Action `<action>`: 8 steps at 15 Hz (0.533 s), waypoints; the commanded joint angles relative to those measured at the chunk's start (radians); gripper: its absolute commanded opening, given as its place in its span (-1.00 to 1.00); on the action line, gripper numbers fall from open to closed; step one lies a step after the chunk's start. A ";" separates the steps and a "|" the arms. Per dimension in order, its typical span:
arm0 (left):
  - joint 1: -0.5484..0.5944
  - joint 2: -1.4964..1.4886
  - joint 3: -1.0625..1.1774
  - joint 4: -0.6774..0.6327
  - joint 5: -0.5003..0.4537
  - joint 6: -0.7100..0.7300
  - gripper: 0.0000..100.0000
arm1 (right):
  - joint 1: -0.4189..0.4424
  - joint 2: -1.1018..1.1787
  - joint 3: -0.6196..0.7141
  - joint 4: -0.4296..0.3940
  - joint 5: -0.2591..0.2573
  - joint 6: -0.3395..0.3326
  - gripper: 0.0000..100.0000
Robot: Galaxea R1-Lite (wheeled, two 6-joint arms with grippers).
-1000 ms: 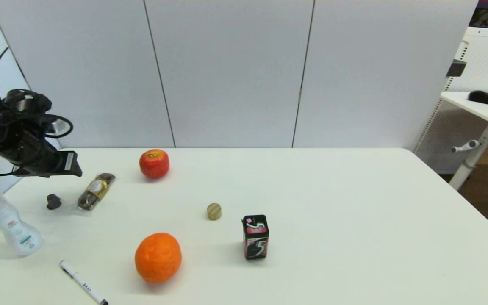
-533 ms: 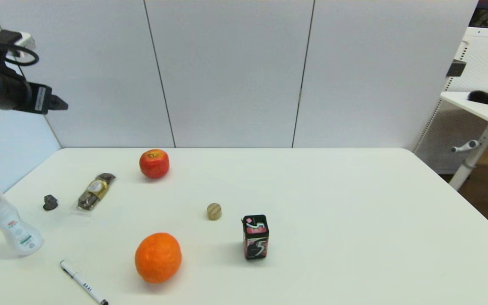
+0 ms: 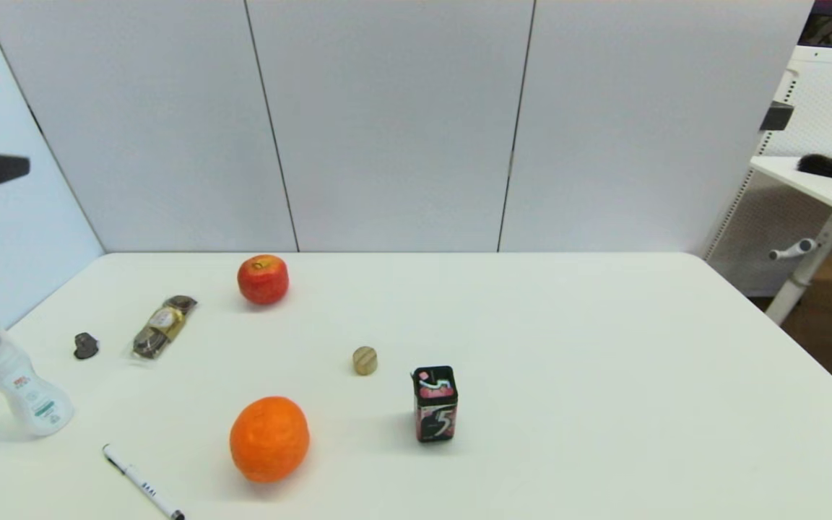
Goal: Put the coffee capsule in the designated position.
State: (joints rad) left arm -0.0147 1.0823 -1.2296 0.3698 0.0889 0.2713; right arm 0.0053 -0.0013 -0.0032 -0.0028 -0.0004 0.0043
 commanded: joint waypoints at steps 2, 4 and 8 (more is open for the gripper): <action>-0.033 -0.811 0.771 -0.169 -0.006 -0.053 1.00 | 0.001 0.001 0.000 0.000 0.000 0.000 1.00; -0.014 -0.897 0.937 -0.242 -0.044 -0.072 1.00 | 0.001 0.001 0.000 0.000 0.000 0.000 1.00; -0.002 -1.059 1.211 -0.376 -0.107 -0.116 1.00 | 0.001 0.001 0.000 0.000 0.000 0.000 1.00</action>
State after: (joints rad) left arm -0.0253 0.2117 -0.1919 0.0898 0.0019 0.1785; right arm 0.0057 -0.0013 -0.0032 -0.0028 0.0000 0.0036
